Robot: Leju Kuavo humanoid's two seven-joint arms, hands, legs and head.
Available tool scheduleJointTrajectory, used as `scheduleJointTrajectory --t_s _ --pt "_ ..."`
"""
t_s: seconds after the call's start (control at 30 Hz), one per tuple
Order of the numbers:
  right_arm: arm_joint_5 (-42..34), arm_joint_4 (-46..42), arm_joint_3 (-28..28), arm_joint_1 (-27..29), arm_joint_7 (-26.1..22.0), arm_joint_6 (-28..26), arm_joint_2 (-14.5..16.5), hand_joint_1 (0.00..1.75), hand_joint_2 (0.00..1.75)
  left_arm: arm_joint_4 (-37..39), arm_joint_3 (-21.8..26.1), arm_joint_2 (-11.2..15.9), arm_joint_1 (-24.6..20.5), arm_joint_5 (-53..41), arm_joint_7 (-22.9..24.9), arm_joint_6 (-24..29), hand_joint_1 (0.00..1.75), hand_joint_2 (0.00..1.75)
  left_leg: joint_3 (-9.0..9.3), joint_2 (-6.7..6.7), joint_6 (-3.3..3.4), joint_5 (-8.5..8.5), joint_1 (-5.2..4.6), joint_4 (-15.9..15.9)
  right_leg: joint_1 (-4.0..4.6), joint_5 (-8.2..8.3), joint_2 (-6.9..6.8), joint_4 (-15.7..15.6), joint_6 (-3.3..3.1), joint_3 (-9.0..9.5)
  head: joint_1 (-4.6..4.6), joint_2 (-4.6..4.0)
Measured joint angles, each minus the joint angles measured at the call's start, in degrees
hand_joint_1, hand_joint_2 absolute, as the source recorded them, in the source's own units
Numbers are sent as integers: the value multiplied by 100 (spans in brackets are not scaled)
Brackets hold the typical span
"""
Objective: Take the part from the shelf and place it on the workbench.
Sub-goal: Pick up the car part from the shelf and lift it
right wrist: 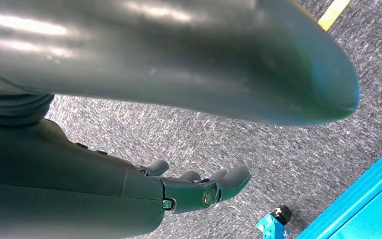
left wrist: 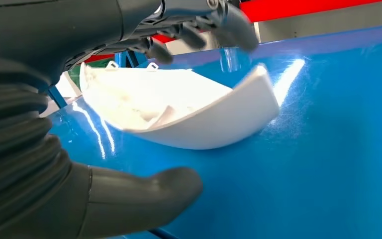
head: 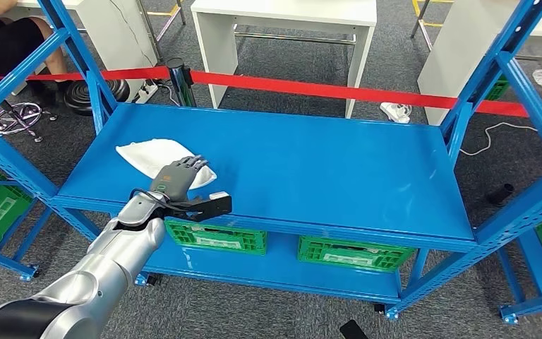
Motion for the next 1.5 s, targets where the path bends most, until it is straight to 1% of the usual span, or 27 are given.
scheduleJointTrajectory --t_s 0.03,0.07,0.1,0.13,0.2,0.4,0.57,0.7,1.03,1.2,1.47,1.5 --pt "-1 0 0 0 0 0 0 0 0 -1 -3 0 0 -1 2 -16 85 175 0 0 0 0 0 0 0 0 0 0 0 0 0 0" --pt "-2 0 0 0 0 0 0 0 0 0 -4 0 0 2 3 -34 60 175 0 0 0 0 0 0 0 0 0 0 0 0 0 0" --pt "-2 0 0 0 1 0 0 0 0 0 -5 0 0 4 6 -51 48 175 0 0 0 0 0 0 0 0 0 0 0 0 0 0" --pt "-3 0 0 0 1 0 0 0 0 0 -5 0 -1 7 12 -64 39 175 0 0 1 -1 0 0 0 0 0 0 0 0 0 0" --pt "-3 0 -1 1 2 3 0 0 0 1 -8 1 -2 11 48 -92 33 175 -1 0 1 -1 0 0 0 0 0 0 0 0 0 0" --pt "-3 0 -9 2 2 15 0 0 0 1 -15 23 -17 16 204 -211 32 175 -1 0 2 -1 0 0 0 0 0 0 1 0 0 0" --pt "7 0 -18 1 0 15 0 0 0 2 -38 54 -37 5 300 -348 21 175 -2 0 2 -1 0 0 0 0 0 0 1 0 0 0" --pt "11 0 -21 1 2 14 0 0 0 3 -73 109 -42 -7 415 -468 21 175 -2 0 2 -2 0 0 0 -1 0 0 1 0 0 0" --pt "21 0 -22 1 7 15 0 0 0 3 -89 189 -42 -10 454 -503 18 175 -2 -1 3 -2 0 0 0 -2 -1 0 2 0 0 0" --pt "25 0 -22 1 9 20 0 0 0 5 -98 220 -41 -10 533 -545 0 175 -3 -1 4 -3 0 0 0 -2 -1 0 2 0 0 0" --pt "25 0 -22 1 9 22 0 0 0 5 -114 251 -41 -19 589 -357 0 175 -2 -1 4 -3 0 0 0 -2 -1 0 2 0 0 0" --pt "25 0 -22 1 9 22 0 0 0 5 -114 256 -41 -13 587 -350 40 175 -2 -1 4 -3 0 0 0 -2 -1 0 2 0 0 0"
